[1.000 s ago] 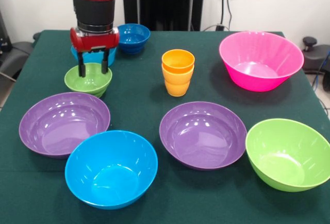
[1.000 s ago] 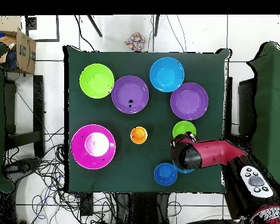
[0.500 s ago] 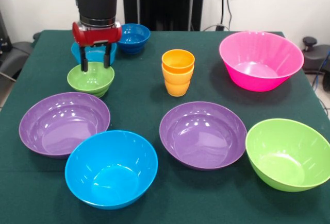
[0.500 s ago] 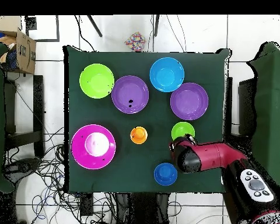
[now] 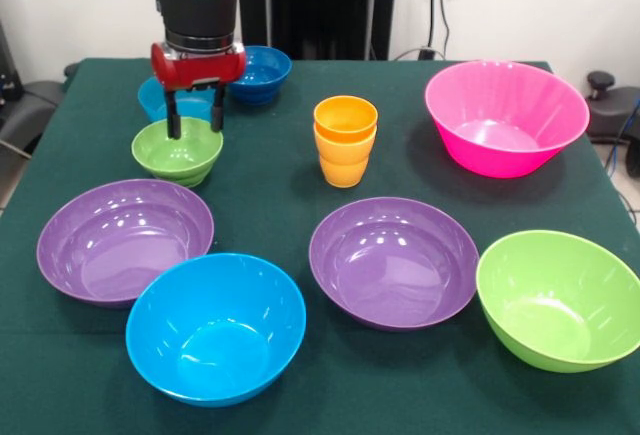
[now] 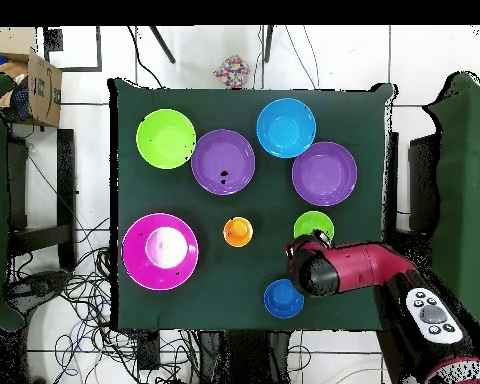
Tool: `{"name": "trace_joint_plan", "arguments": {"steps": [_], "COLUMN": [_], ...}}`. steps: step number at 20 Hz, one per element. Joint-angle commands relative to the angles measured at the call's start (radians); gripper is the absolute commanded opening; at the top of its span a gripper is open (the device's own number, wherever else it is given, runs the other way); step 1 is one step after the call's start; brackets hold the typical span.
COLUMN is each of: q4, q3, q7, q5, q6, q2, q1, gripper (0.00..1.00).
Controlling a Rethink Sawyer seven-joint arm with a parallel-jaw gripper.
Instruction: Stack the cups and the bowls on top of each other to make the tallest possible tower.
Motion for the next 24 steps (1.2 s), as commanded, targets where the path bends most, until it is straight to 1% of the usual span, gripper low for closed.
{"name": "trace_joint_plan", "arguments": {"steps": [1,9,14,24], "q4": [0.020,0.002,0.008,0.037], "q3": [0.057,0.052,0.060,0.090], "q7": [0.085,0.092,0.081,0.043], "q5": [0.011,0.010,0.019,0.047], "q6": [-0.025,-0.035,-0.020,0.028], "q2": [0.042,0.067,0.053,-0.001], "q1": [0.052,0.061,0.054,0.027], "gripper": [1.00,1.00,1.00,1.00]}}
